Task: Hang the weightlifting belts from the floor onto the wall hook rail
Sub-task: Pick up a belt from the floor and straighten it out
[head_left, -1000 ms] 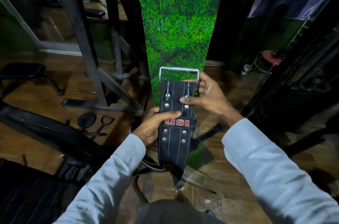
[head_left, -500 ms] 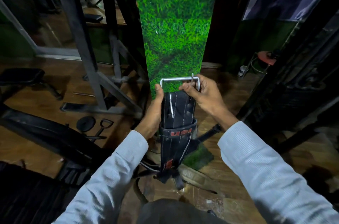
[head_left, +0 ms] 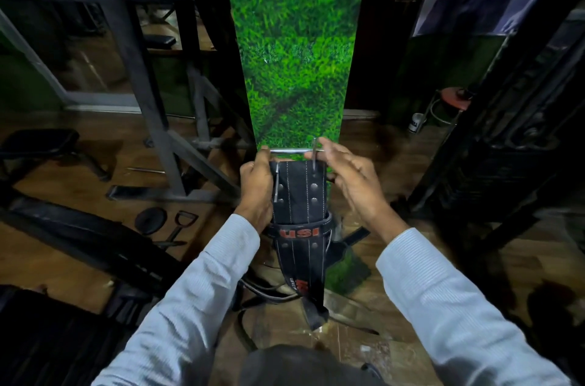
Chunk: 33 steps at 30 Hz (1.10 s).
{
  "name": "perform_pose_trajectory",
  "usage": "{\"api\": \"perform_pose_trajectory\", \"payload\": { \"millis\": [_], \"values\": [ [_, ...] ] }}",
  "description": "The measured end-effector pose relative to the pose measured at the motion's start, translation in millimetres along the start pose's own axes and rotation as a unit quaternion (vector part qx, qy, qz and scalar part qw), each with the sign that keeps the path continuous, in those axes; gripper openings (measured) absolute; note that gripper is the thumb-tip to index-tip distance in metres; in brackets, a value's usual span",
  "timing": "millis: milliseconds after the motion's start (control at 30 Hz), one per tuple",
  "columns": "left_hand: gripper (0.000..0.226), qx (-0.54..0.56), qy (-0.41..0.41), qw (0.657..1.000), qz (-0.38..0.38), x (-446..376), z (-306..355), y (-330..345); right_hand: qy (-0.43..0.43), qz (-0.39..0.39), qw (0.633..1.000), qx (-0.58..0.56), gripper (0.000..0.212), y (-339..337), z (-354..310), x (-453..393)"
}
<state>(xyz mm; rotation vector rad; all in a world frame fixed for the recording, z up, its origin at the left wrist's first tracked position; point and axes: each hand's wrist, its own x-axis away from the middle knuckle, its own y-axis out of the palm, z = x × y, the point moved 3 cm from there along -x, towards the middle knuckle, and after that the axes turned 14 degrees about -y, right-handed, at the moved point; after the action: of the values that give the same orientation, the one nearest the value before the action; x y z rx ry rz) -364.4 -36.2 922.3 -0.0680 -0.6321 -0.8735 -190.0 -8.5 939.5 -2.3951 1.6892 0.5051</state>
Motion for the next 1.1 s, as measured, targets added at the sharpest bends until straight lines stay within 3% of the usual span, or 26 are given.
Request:
{"api": "perform_pose_trajectory", "payload": {
  "millis": [67, 100, 233, 367, 533, 600, 733, 833, 933, 1033, 1100],
  "values": [
    [0.038, -0.008, 0.010, 1.000, 0.000, 8.5, 2.0, 5.3, 0.028, 0.033, 0.999, -0.029, 0.060, -2.3, 1.1, -1.3],
    [0.041, -0.014, 0.017, 1.000, -0.002, 11.1, 1.4, 7.6, 0.031, 0.054, 0.997, -0.038, 0.055, -2.1, 1.2, -2.9],
    [0.064, -0.020, 0.037, 0.998, -0.046, 17.6, -2.0, 14.0, 0.054, 0.071, 0.993, -0.075, 0.004, 0.3, -6.0, -8.3],
    [0.069, 0.005, 0.046, 0.999, -0.027, 11.6, 8.2, 13.2, 0.033, -0.089, 0.994, 0.046, 0.063, -1.0, -1.6, 0.4],
    [0.062, -0.016, 0.085, 0.996, -0.035, 9.9, 18.2, 13.4, 0.085, -0.063, 0.994, 0.007, 0.107, 0.6, 15.0, -4.1],
    [0.058, -0.029, 0.100, 0.994, -0.033, 13.2, 21.8, 15.8, 0.105, -0.047, 0.993, 0.034, 0.099, -1.8, 16.5, -7.6],
    [0.049, -0.120, 0.167, 0.976, -0.069, 22.9, 29.2, 20.2, 0.069, -0.035, 0.996, 0.048, 0.060, -2.6, -1.9, -20.6],
    [0.044, -0.212, 0.265, 0.940, -0.035, 38.3, 36.8, 25.2, 0.035, -0.003, 0.998, 0.044, 0.060, -2.8, -17.0, -38.3],
    [0.040, -0.228, 0.357, 0.906, 0.015, 45.8, 48.3, 33.7, -0.012, -0.011, 0.996, 0.084, 0.065, 0.2, -30.4, -54.2],
    [0.066, -0.243, 0.420, 0.873, 0.052, 45.8, 62.0, 47.7, -0.080, -0.053, 0.986, 0.139, 0.056, -2.3, -50.0, -66.2],
    [0.071, -0.245, 0.463, 0.850, 0.061, 45.6, 74.2, 58.7, -0.118, -0.060, 0.975, 0.178, 0.059, -7.3, -64.8, -73.3]
  ]
}}
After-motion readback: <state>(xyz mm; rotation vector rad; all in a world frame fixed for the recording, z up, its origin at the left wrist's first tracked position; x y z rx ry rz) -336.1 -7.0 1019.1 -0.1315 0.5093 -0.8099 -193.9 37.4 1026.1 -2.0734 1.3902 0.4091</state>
